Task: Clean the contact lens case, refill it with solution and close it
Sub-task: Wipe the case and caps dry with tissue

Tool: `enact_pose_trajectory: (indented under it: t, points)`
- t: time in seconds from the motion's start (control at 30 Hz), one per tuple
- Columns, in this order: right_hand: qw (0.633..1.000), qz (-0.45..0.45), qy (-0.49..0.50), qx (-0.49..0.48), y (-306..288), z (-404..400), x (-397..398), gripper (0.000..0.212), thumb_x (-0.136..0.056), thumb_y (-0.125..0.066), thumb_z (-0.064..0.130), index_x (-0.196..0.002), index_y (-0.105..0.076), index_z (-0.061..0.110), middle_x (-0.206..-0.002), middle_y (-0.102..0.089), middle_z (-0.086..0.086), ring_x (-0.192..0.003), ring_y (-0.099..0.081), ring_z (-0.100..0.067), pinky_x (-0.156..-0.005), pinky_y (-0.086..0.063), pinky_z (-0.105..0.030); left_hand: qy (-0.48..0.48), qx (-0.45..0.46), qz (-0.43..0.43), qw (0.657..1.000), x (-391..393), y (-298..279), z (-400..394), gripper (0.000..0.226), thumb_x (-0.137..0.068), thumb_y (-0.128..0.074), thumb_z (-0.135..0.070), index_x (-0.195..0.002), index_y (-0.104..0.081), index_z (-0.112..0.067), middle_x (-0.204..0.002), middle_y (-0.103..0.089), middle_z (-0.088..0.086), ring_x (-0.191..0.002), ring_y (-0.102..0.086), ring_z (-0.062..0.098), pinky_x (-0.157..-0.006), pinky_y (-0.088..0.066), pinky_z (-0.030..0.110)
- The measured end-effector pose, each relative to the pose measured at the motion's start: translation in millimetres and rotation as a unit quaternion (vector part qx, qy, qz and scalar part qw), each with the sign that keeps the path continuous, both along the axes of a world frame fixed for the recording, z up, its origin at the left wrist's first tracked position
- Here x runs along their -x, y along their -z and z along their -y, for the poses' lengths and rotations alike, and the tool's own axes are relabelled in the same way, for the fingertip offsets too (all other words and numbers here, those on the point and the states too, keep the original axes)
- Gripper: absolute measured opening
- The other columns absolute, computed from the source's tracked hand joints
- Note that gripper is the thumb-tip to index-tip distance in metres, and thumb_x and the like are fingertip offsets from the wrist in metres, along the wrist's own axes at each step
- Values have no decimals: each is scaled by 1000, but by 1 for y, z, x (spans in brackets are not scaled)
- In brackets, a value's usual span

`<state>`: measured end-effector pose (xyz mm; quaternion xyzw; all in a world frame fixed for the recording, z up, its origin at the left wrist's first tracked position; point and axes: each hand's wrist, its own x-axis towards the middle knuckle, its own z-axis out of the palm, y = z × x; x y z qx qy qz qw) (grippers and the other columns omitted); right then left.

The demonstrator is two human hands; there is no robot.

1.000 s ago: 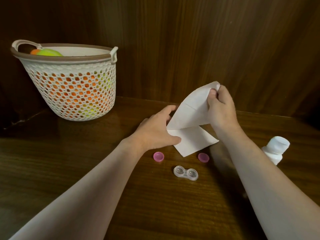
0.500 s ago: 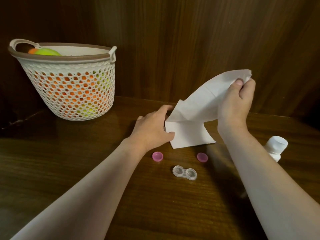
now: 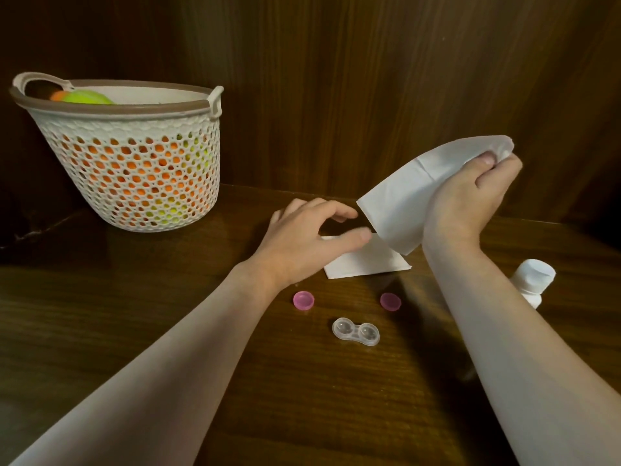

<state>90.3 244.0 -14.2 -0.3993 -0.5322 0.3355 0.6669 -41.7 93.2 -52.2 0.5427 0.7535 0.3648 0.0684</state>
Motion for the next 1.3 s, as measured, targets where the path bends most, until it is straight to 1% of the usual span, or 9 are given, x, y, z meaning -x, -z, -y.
enact_pose_trajectory:
  t: [0.13, 0.23, 0.33, 0.5, 0.67, 0.8, 0.93, 1.1, 1.3]
  points:
    - [997, -6, -70, 20, -6, 16, 4, 22, -115, -32, 36, -129, -48, 30, -109, -56, 20, -100, -61, -5, -75, -45, -17, -32, -80, 80, 993, -5, -18, -2, 48, -98, -60, -65, -139, -62, -39, -130, -64, -24, -128, -54, 3, -117, -42, 49]
    - [989, 4, -145, 28, -13, 38, 5, 19, -114, -37, 41, -121, -53, 34, -109, -62, 14, -99, -65, -10, -76, -50, -21, -14, -120, 192, 974, -15, -27, 5, 52, -94, -75, -52, -140, -56, -37, -127, -62, -23, -117, -60, 2, -90, -55, 24]
    - [973, 43, -224, 37, -18, 59, -5, 23, -111, -42, 44, -121, -58, 32, -112, -66, 9, -103, -67, -13, -78, -56, -27, 25, -126, 227, 965, -23, -28, 21, 29, -93, -77, -50, -116, -68, -36, -107, -73, -22, -102, -69, 0, -67, -57, 13]
    - [941, 156, -279, 115, -34, 90, -45, 16, -110, -52, 42, -124, -54, 35, -117, -62, 10, -102, -63, -14, -76, -53, -30, 67, -183, 202, 960, -35, -50, 68, 15, -98, -74, -41, -108, -76, -29, -105, -75, -18, -105, -72, 3, -86, -65, 27]
    - [880, 285, -352, 145, -46, 136, -88, 42, -107, -39, 68, -133, -48, 37, -119, -65, 7, -104, -67, -15, -79, -56, -36, 102, -193, 169, 961, -65, -77, 111, 18, -97, -74, -44, -107, -74, -30, -103, -73, -17, -106, -71, 7, -79, -63, 21]
    - [860, 285, -401, 136, -47, 168, -115, 62, -94, -22, 86, -141, -43, 53, -122, -59, 21, -110, -62, -13, -92, -50, -33, 77, -182, 148, 969, -86, -83, 134, 16, -97, -75, -46, -105, -71, -33, -99, -71, -21, -103, -70, 0, -69, -65, 24]
    - [838, 210, -469, 184, -42, 187, -137, 72, -75, -33, 95, -122, -64, 50, -114, -78, 8, -108, -77, -14, -97, -57, -36, 37, -173, 144, 974, -101, -79, 147, 20, -96, -73, -51, -107, -71, -34, -102, -72, -14, -98, -71, 2, -70, -66, 38]
    - [840, 219, -473, 152, -34, 200, -153, 45, -90, -66, 71, -119, -73, 38, -112, -77, 7, -112, -72, -23, -91, -57, -36, 11, -179, 151, 972, -116, -76, 157, 22, -97, -73, -51, -109, -73, -33, -104, -72, -14, -97, -72, 15, -71, -66, 32]
    - [869, 294, -392, 74, -27, 204, -158, 29, -110, -55, 49, -114, -73, 27, -118, -70, 6, -113, -64, -18, -95, -54, -41, 21, -168, 189, 967, -125, -70, 163, 31, -96, -78, -38, -124, -69, -27, -121, -70, -11, -112, -69, 14, -84, -65, 33]
